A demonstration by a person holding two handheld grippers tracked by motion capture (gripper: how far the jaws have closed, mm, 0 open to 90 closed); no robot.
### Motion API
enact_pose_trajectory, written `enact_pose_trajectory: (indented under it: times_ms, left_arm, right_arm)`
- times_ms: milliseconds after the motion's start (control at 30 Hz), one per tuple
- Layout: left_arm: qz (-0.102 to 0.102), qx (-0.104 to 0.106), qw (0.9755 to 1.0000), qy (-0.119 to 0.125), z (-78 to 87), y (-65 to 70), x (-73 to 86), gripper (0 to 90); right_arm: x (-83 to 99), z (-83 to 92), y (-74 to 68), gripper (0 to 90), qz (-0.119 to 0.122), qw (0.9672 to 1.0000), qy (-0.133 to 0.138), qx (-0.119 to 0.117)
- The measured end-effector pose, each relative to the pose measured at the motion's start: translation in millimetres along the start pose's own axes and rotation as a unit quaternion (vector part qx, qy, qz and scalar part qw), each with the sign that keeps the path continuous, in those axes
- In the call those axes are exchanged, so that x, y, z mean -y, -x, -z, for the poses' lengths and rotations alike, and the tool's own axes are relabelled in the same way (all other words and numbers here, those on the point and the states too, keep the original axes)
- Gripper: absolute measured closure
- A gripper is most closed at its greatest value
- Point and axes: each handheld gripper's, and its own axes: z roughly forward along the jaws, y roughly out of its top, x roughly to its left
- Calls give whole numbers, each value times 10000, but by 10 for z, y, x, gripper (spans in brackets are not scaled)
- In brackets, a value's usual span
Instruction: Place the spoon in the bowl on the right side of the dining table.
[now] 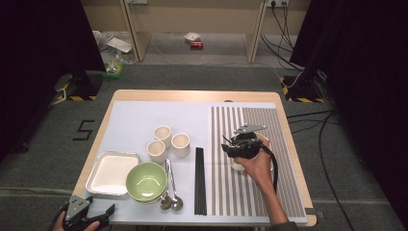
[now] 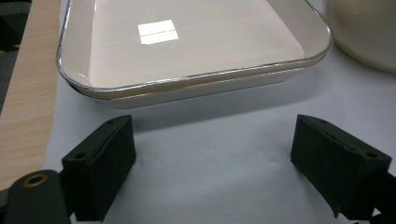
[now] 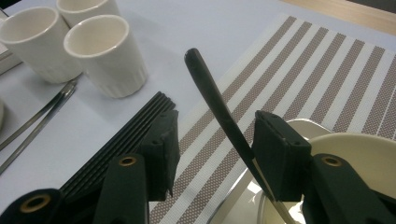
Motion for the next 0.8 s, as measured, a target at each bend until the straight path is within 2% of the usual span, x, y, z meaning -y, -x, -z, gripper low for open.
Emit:
enact_pose_trajectory:
  times_ms: [100,233,467,633,800]
  left_arm:
    - [0,0,10000,0,0,0,0,126]
    - [-1,-2,10000,0,0,1,1,126]
    - [1,-1,10000,3,0,1,1,126]
    - [2,0,10000,5,0,0,1,126]
    - [1,0,10000,3,0,1,1,126]
  right_arm:
    - [20,45,-39,496,75,10000,-19,-35]
    - [5,71,-52,488,11,10000,47,-41]
    - [-87,14,-60,450,68,10000,16,19]
    - [-125,-25,-17,450,-41,9999,-20,139]
    - [-120,9,15,447,-37,9998,-6,193]
